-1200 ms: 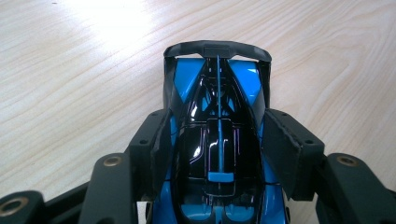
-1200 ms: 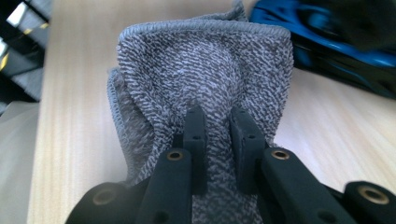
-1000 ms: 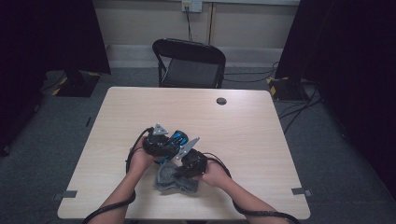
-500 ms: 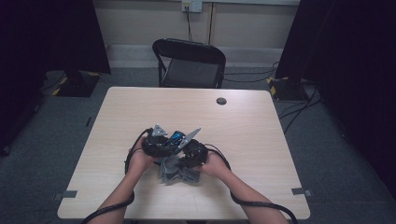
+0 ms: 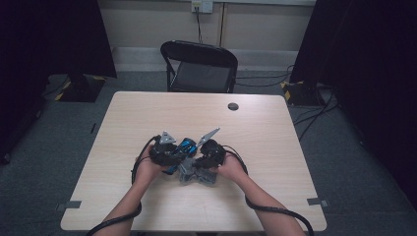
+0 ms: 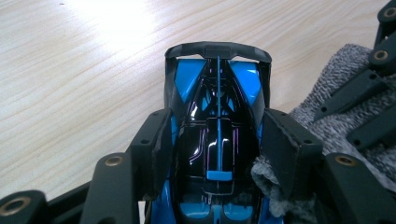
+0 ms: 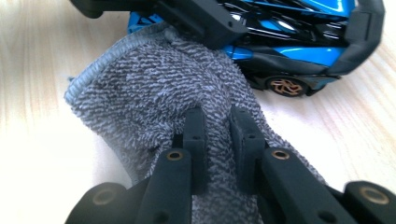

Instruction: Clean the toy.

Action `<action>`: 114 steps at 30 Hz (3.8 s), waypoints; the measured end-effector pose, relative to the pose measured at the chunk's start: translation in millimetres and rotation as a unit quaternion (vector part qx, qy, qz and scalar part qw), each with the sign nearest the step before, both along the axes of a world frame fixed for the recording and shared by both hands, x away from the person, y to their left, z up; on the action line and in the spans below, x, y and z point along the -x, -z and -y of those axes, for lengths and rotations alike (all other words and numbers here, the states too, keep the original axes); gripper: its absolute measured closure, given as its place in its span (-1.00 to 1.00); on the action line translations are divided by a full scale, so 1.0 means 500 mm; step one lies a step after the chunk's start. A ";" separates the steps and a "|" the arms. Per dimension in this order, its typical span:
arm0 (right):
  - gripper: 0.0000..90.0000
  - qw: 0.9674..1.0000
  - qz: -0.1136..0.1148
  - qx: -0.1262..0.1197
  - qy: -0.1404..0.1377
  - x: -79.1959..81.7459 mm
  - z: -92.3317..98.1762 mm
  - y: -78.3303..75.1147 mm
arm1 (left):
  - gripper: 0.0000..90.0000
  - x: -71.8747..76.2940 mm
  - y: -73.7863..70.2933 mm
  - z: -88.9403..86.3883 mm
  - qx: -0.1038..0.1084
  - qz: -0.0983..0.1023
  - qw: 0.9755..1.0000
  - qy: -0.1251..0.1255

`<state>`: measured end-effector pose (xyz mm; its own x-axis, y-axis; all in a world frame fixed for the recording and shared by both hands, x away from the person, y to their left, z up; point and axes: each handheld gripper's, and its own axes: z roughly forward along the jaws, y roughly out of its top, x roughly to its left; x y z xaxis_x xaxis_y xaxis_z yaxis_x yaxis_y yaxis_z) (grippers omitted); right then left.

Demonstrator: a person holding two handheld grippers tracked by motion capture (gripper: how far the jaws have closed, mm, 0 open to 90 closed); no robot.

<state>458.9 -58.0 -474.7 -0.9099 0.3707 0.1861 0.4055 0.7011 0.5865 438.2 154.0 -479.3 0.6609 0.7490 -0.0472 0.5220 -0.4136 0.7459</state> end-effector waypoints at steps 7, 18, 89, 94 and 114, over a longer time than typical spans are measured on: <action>0.75 1.000 0.007 0.007 0.012 -0.010 0.007 -0.002 | -0.02 -0.001 0.001 0.003 0.002 0.000 1.000 -0.002; 0.76 1.000 0.005 0.009 0.026 -0.024 0.024 -0.002 | -0.02 -0.002 0.000 0.003 0.004 -0.002 1.000 -0.004; 0.76 0.996 0.022 -0.020 -0.084 0.093 -0.036 -0.007 | -0.01 -0.002 -0.001 0.006 0.013 -0.012 1.000 -0.025; 0.76 0.995 0.021 -0.020 -0.096 0.094 -0.061 -0.002 | -0.02 -0.001 0.000 0.005 0.017 -0.010 0.999 -0.025; 0.75 0.999 -0.003 -0.009 -0.050 0.047 -0.073 0.006 | 0.03 0.003 -0.001 0.000 0.011 -0.008 1.000 -0.023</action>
